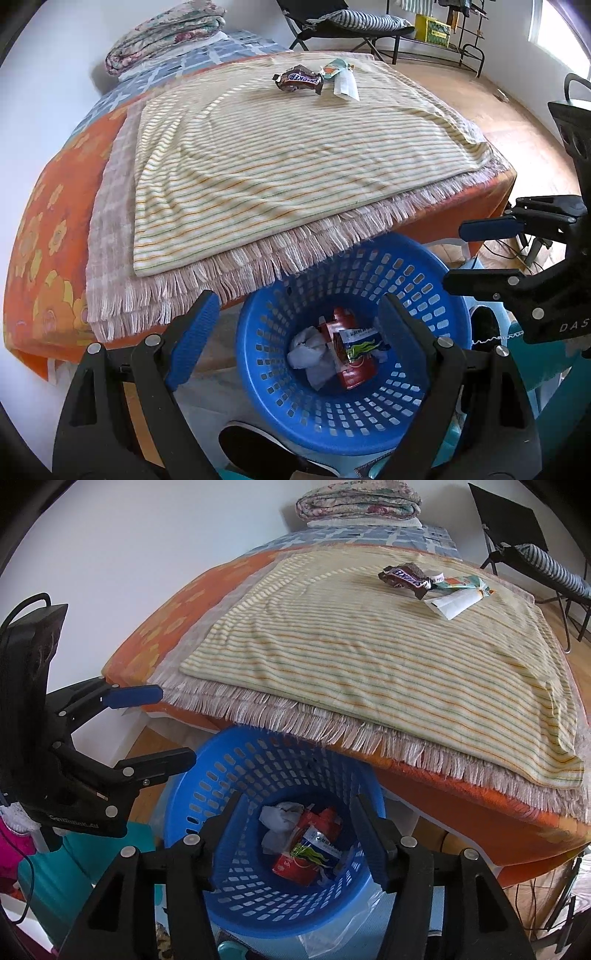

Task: Collect trash
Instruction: 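Move both tools back from the basket toward the bed, then grasp the Snickers wrapper with the left tool while the right tool grasps the white tube, then carry the Snickers wrapper and white tube in both tools over the blue basket, then open both tools to drop the wrapper and tube into the basket, then move both tools back over the white band and orange-print packet, then grasp the white band with the left tool while the right tool grasps the orange-print packet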

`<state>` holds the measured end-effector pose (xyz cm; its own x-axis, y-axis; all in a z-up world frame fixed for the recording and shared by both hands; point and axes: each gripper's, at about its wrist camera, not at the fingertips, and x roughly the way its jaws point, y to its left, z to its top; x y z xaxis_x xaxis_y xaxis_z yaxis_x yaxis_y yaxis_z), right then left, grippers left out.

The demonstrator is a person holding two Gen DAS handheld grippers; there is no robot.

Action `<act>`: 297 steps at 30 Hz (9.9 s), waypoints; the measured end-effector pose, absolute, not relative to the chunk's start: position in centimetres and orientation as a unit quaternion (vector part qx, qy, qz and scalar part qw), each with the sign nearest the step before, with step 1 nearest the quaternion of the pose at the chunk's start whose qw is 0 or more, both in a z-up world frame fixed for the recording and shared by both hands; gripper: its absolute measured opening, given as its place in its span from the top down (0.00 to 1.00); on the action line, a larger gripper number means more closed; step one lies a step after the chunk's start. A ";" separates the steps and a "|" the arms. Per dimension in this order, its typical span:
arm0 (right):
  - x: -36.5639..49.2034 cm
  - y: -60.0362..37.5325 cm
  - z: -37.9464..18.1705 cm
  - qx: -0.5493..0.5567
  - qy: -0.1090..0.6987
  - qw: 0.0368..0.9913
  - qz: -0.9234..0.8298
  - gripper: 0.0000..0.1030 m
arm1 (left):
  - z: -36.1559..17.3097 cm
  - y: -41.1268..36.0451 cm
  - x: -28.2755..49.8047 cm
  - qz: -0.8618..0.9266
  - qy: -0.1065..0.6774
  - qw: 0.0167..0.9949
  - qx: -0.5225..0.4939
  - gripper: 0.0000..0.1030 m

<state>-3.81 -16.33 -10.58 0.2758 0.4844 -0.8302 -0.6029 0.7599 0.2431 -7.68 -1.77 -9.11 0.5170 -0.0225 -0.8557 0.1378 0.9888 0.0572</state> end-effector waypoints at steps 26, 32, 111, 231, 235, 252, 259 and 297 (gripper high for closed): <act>1.7 -20.0 -7.7 -0.004 0.482 0.831 0.276 0.14 | -5.3 -1.4 0.1 -0.038 0.465 0.884 0.021 0.12; 4.4 -21.1 -6.9 0.023 0.481 0.836 0.263 0.14 | -4.3 -1.2 3.0 -0.039 0.467 0.883 -0.018 0.12; 28.0 -23.3 -11.3 0.117 0.507 0.841 0.146 0.93 | -9.4 1.5 25.2 0.013 0.503 0.845 -0.182 0.80; -3.0 -16.2 -9.2 -0.018 0.458 0.831 0.316 0.19 | -10.4 -1.4 -6.7 -0.027 0.524 0.851 -0.027 0.32; -2.5 -16.4 -9.1 -0.021 0.462 0.833 0.304 0.15 | -10.2 -1.5 -6.4 -0.026 0.520 0.853 -0.027 0.27; 0.8 -18.5 -7.5 -0.011 0.459 0.851 0.256 0.00 | -8.3 -0.7 -2.6 -0.020 0.500 0.865 -0.042 0.26; 3.8 -20.2 -6.2 0.008 0.441 0.866 0.237 0.00 | -6.8 -0.1 0.8 -0.023 0.492 0.868 -0.057 0.26; 27.2 -25.5 -10.3 0.137 0.488 0.852 0.131 0.45 | -7.3 -1.1 23.8 -0.019 0.474 0.868 -0.150 0.60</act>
